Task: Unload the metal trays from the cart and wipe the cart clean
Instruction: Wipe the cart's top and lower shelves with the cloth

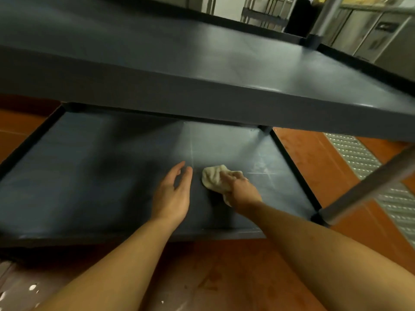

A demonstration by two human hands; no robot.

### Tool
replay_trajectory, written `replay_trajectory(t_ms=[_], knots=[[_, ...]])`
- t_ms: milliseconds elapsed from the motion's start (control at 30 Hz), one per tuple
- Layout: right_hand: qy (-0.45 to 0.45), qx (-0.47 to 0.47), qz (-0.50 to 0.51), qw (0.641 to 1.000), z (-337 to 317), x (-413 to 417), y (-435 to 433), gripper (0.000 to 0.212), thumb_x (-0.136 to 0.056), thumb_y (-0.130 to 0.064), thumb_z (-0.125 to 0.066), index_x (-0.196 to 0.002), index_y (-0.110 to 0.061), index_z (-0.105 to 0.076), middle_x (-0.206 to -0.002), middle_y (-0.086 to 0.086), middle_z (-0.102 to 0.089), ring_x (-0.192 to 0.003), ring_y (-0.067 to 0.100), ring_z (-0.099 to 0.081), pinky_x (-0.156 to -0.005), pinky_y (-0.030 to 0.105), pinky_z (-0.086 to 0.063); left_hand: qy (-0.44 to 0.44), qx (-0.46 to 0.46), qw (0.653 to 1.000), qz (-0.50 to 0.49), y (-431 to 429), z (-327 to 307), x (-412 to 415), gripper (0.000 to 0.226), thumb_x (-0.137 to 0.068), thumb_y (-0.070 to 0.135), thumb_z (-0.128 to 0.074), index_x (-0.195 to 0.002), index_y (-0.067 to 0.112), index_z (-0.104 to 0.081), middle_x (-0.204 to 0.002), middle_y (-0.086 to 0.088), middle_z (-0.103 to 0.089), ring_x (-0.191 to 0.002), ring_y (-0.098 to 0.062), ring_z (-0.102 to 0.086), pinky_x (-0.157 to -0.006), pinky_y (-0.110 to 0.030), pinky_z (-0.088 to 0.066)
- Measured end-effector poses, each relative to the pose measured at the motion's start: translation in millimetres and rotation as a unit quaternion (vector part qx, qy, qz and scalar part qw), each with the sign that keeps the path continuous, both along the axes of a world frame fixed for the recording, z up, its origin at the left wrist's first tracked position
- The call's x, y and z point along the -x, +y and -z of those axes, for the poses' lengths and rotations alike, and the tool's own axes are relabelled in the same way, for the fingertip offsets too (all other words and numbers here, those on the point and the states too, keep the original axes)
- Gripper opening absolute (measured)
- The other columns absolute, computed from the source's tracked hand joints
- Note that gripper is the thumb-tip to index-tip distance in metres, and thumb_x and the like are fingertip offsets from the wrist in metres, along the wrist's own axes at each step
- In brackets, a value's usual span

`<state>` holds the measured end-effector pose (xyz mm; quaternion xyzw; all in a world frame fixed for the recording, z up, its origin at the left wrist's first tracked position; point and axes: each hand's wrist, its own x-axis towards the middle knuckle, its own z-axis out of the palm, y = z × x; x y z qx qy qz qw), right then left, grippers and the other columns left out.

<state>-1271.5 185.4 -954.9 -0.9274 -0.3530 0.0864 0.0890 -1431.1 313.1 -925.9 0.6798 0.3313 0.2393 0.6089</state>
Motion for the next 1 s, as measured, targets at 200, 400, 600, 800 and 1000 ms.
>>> replay_trajectory(t_ms=[200, 400, 600, 800, 1000], knots=[[-0.025, 0.003, 0.11, 0.994, -5, -47, -92, 0.069, -0.086, -0.011, -0.053, -0.147, -0.033, -0.031, -0.136, 0.014, -0.041, -0.115, 0.04, -0.051, -0.092, 0.043, -0.046, 0.004, 0.0, 0.999, 0.049, -36, 5, -27, 0.037, -0.094, 0.047, -0.048, -0.129, 0.038, -0.053, -0.133, 0.012, -0.053, -0.122, -0.009, -0.048, -0.098, -0.026, -0.036], [-0.032, 0.032, 0.195, 0.98, -4, -62, -140, 0.068, -0.086, -0.009, -0.053, -0.146, -0.029, -0.027, -0.133, 0.017, -0.04, -0.11, 0.042, -0.052, -0.09, 0.048, -0.049, 0.02, -0.014, 0.998, 0.055, -42, 11, -34, 0.038, -0.094, 0.049, -0.047, -0.13, 0.038, -0.052, -0.134, 0.012, -0.053, -0.124, -0.009, -0.047, -0.103, -0.03, -0.036], [-0.025, 0.016, 0.217, 0.976, -1, -46, -120, 0.072, -0.078, -0.008, -0.058, -0.143, -0.026, -0.033, -0.129, 0.015, -0.046, -0.109, 0.037, -0.051, -0.087, 0.047, -0.051, 0.025, -0.016, 0.997, 0.066, -38, 11, -28, 0.04, -0.094, 0.052, -0.044, -0.132, 0.04, -0.049, -0.138, 0.012, -0.05, -0.126, -0.009, -0.045, -0.103, -0.03, -0.035], [-0.016, -0.044, 0.114, 0.992, -3, 12, -42, 0.06, -0.08, -0.011, -0.059, -0.137, -0.027, -0.045, -0.131, 0.013, -0.048, -0.109, 0.036, -0.053, -0.091, 0.042, -0.049, 0.026, -0.025, 0.997, 0.074, -14, 7, -6, 0.042, -0.093, 0.053, -0.043, -0.132, 0.04, -0.049, -0.137, 0.012, -0.05, -0.127, -0.01, -0.045, -0.108, -0.039, -0.035], [-0.008, -0.041, -0.053, 0.998, 10, 99, 76, 0.057, -0.09, -0.017, -0.052, -0.143, -0.027, -0.034, -0.135, 0.012, -0.041, -0.106, 0.036, -0.054, -0.081, 0.042, -0.052, 0.036, -0.023, 0.999, 0.023, 31, -3, 32, 0.039, -0.094, 0.049, -0.045, -0.131, 0.039, -0.051, -0.137, 0.007, -0.052, -0.125, -0.013, -0.047, -0.105, -0.034, -0.037]])
